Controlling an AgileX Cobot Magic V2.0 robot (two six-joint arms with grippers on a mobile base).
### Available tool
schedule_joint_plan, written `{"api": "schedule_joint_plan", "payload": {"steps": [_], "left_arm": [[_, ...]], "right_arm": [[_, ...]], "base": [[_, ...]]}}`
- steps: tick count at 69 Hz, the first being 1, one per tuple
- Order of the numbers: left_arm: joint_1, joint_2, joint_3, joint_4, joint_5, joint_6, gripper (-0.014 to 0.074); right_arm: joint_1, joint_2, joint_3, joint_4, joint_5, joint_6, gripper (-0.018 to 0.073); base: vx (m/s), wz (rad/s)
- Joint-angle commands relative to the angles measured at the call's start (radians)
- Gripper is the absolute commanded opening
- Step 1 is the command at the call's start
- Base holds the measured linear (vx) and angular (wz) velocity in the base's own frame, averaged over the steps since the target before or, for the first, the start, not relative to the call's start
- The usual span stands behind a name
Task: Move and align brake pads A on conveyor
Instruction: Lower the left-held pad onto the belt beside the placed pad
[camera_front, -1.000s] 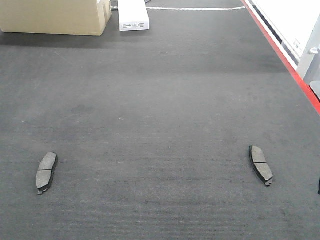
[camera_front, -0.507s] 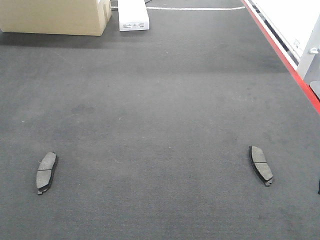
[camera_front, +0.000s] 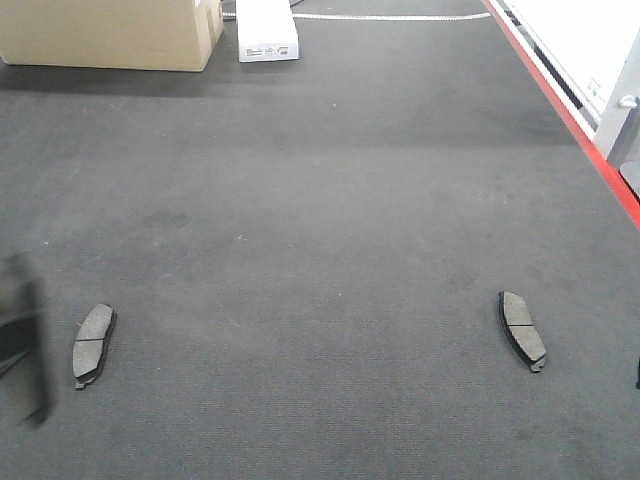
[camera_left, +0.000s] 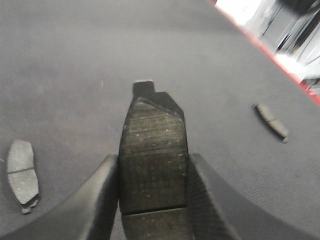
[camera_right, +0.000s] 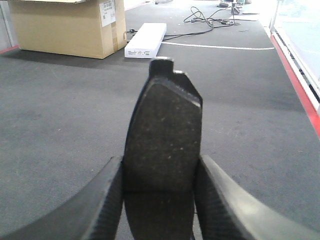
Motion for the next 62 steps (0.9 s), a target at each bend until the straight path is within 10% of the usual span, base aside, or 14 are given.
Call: {"api": "schedule_joint_plan", "payload": {"steps": [1, 43, 62], "left_arm": [[-0.003, 0.158, -0.103, -0.001, -0.081, -0.02, 0.0004], [-0.003, 0.954, -0.355, 0.002, -0.113, -0.068, 0.0068], [0.0, 1.093, -0.423, 0.005, -0.113, -0.094, 0.0282]], "right_arm": [[-0.007, 0.008, -0.026, 0.005, -0.093, -0.007, -0.0005], [-0.007, 0.008, -0.026, 0.005, -0.093, -0.007, -0.0005], [-0.007, 0.008, -0.026, 0.005, -0.093, -0.007, -0.0005]], "base": [[0.0, 0.0], [0.0, 0.0], [0.0, 0.0]]}}
